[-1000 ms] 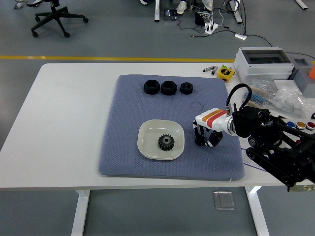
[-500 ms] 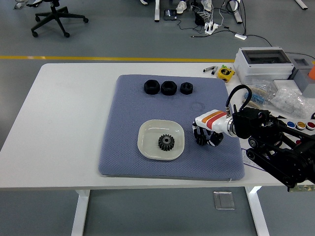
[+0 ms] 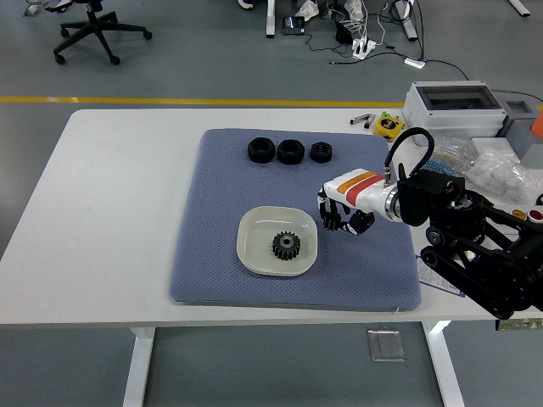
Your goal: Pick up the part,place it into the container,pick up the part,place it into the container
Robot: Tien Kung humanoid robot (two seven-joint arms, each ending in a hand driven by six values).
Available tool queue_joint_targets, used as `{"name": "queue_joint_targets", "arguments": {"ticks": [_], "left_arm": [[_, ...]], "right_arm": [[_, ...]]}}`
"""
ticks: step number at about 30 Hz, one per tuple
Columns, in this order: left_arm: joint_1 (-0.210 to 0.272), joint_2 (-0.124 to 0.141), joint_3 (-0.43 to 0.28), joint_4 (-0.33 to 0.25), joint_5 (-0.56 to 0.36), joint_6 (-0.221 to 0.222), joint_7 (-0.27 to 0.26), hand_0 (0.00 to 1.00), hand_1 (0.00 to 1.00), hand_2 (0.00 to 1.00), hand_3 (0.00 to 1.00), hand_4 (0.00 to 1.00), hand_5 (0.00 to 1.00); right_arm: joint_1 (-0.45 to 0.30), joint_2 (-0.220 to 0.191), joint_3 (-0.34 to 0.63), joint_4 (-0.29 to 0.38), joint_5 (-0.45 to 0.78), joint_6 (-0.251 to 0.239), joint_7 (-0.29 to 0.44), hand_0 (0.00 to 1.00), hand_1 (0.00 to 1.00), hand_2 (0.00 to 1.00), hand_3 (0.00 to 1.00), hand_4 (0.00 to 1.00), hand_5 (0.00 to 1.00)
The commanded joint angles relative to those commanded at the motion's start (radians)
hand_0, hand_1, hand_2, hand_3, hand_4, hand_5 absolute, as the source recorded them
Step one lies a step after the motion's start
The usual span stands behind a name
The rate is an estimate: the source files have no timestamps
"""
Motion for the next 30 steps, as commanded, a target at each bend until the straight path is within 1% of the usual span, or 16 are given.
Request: {"name": "queue_joint_targets", "arguments": {"ticks": [5,10,13,15,18,19,23,26,30], "left_arm": [[0.002,0.000,0.000,0.000,0.000,0.000,0.000,0.874,0.835,0.855,0.617,0.567,0.724],[0.002,0.000,0.004,0.000,0.000,0.000,0.002,0.874,0.834,0.855,0.618,0.565,0.722],[0.000,0.000,0.005,0.000,-0.001,0.001,0.001,0.874,0.834,0.854,0.618,0.566,0.724],[-0.001,0.000,0.007,0.000,-0.002,0.001,0.001,0.874,0.834,0.854,0.618,0.566,0.724],[-0.002,0.000,0.007,0.000,0.000,0.002,0.001,0.874,0.834,0.854,0.618,0.566,0.724],[-0.002,0.000,0.007,0.000,0.000,0.002,0.001,0.875,0.833,0.854,0.618,0.566,0.722],[-0.002,0.000,0.005,0.000,0.003,0.002,0.002,0.875,0.833,0.854,0.618,0.566,0.722],[0.000,0.000,0.003,0.000,0.009,0.002,0.004,0.874,0.833,0.854,0.619,0.567,0.722],[0.002,0.000,0.000,0.000,0.014,0.002,0.006,0.874,0.833,0.854,0.619,0.567,0.722]], "right_arm": [[0.005,0.025,-0.019,0.050,-0.018,-0.008,-0.009,0.406,0.406,0.463,0.463,0.583,0.043],[0.021,0.094,-0.057,0.023,-0.018,-0.020,-0.011,0.405,0.404,0.467,0.478,0.577,0.045],[0.025,0.122,-0.078,0.007,-0.027,-0.034,-0.012,0.408,0.402,0.468,0.484,0.575,0.043],[0.023,0.138,-0.091,-0.005,-0.041,-0.056,-0.014,0.408,0.402,0.468,0.484,0.575,0.043],[0.016,0.146,-0.101,-0.011,-0.066,-0.084,-0.013,0.408,0.402,0.468,0.484,0.575,0.043],[0.012,0.146,-0.104,-0.012,-0.076,-0.095,-0.012,0.414,0.406,0.474,0.519,0.577,0.040],[0.001,0.145,-0.109,-0.023,-0.116,-0.134,-0.015,0.414,0.406,0.474,0.519,0.577,0.040],[-0.003,0.143,-0.112,-0.027,-0.131,-0.149,-0.018,0.416,0.408,0.477,0.526,0.578,0.039],[-0.008,0.138,-0.118,-0.032,-0.141,-0.156,-0.016,0.416,0.408,0.477,0.526,0.578,0.039]]}}
